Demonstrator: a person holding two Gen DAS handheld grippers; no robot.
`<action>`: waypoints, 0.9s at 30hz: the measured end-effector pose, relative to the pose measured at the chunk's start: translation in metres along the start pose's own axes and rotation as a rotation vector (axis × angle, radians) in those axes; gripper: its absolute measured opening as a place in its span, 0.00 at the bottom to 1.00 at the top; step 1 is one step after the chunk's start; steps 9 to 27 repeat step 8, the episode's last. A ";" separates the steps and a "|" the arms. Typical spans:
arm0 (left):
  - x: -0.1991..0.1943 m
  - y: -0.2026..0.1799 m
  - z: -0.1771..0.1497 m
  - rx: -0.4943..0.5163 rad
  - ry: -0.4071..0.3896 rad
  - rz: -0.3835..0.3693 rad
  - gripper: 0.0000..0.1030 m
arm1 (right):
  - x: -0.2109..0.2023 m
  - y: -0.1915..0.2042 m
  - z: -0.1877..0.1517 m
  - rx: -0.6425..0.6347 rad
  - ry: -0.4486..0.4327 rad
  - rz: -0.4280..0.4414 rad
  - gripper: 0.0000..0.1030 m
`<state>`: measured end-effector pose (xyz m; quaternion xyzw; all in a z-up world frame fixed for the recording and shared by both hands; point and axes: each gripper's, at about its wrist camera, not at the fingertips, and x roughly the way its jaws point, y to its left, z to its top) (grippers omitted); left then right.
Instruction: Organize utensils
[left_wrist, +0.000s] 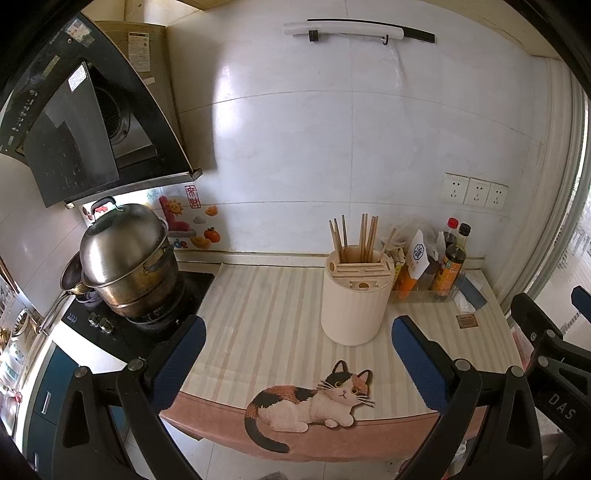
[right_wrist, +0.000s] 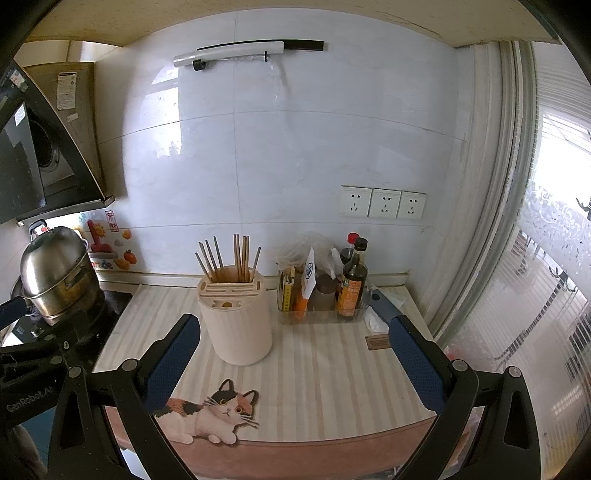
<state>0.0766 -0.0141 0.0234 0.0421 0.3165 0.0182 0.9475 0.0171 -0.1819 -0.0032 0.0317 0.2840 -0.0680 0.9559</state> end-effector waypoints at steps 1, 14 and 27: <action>0.000 0.000 0.000 0.001 0.000 -0.002 1.00 | 0.000 0.000 0.000 0.000 0.000 0.000 1.00; 0.003 -0.002 0.000 -0.002 -0.003 -0.007 1.00 | 0.002 -0.002 0.002 0.000 0.004 0.003 1.00; 0.003 -0.002 0.000 -0.002 -0.003 -0.007 1.00 | 0.002 -0.002 0.002 0.000 0.004 0.003 1.00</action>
